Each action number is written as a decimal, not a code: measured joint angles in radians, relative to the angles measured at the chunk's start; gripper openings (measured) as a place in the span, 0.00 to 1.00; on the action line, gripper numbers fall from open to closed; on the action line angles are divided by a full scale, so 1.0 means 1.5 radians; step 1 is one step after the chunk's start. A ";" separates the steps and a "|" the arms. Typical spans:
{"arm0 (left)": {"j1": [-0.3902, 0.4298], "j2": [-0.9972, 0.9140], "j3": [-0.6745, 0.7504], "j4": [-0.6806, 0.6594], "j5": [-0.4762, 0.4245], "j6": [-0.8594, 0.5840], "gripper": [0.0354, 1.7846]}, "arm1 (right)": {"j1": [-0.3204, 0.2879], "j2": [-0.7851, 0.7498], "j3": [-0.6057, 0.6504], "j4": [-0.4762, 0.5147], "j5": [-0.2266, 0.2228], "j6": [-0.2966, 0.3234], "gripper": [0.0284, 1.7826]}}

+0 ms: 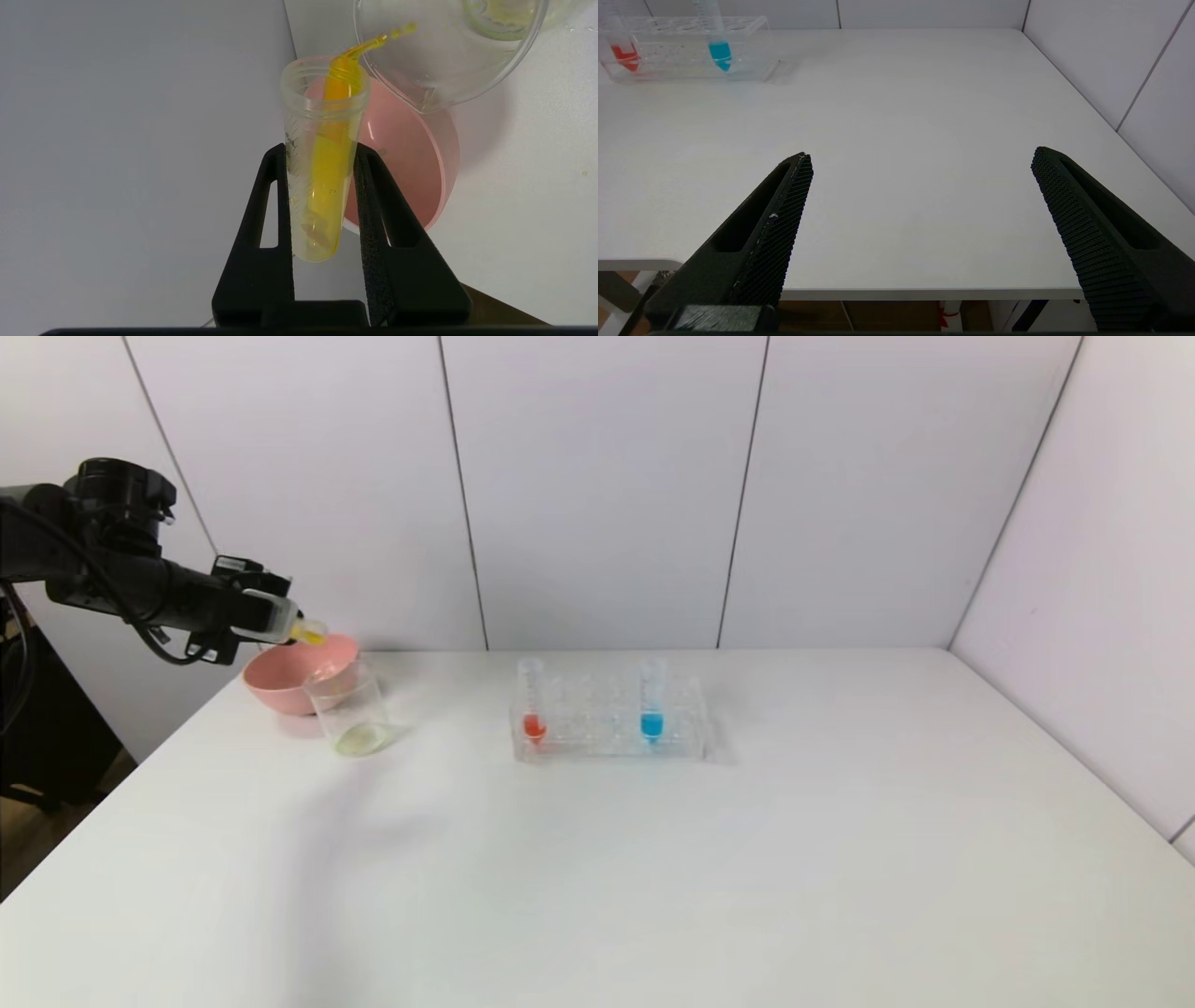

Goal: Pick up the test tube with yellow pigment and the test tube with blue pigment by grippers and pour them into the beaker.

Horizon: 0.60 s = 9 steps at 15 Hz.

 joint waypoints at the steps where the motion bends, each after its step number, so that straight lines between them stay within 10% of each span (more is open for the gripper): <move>1: -0.001 0.000 0.000 0.000 0.001 0.000 0.22 | 0.000 0.000 0.000 0.000 0.000 0.000 0.96; 9: -0.005 -0.001 -0.001 0.001 0.001 0.009 0.22 | 0.000 0.000 0.000 0.000 0.000 0.000 0.96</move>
